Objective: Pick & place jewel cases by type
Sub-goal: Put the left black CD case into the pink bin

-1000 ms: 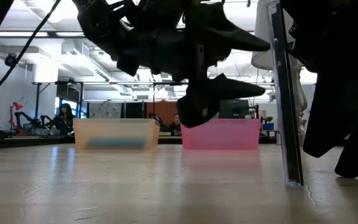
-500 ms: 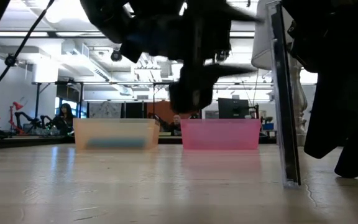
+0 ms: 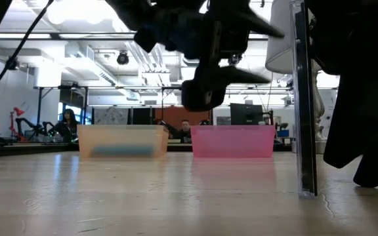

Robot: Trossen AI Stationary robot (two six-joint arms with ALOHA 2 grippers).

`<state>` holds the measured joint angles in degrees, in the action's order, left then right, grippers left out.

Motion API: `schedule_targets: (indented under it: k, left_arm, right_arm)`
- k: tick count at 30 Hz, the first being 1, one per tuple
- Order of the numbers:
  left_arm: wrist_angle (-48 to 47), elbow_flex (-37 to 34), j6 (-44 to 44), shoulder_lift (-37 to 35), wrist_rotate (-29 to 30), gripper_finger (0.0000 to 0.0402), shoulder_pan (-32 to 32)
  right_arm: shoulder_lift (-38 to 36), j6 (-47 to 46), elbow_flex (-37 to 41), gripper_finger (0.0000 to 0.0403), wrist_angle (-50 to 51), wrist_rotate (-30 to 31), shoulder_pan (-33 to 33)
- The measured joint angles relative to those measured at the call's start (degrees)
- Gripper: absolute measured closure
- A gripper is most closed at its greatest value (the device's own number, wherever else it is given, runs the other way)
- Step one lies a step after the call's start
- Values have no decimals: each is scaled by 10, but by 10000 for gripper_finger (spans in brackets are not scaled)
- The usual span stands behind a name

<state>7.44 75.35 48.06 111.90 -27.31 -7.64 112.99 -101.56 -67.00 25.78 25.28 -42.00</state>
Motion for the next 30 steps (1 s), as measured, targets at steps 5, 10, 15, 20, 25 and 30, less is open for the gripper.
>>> schedule_targets:
  k: [5, 10, 15, 20, 25, 30]
  left_arm:
    - [-11, -2, 8, 0, 2, 200, 0]
    - [-42, 16, 46, 0, 12, 200, 1]
    - [-211, 86, 0, 0, 44, 200, -6]
    - [-337, 160, -34, 0, 101, 199, -11]
    - [-343, 170, -7, 0, 123, 199, -21]
    - [-347, 167, 16, 9, 128, 199, -31]
  right_arm:
    - [0, 6, 0, 177, 0, 1, 0]
    - [0, 10, 0, 177, 0, 2, 0]
    - [0, 13, 1, 177, -3, 3, 0]
    - [0, -11, 1, 177, -4, 3, 0]
    - [0, -16, 1, 177, -7, 4, 0]
    - [0, -1, 1, 177, -9, 4, 0]
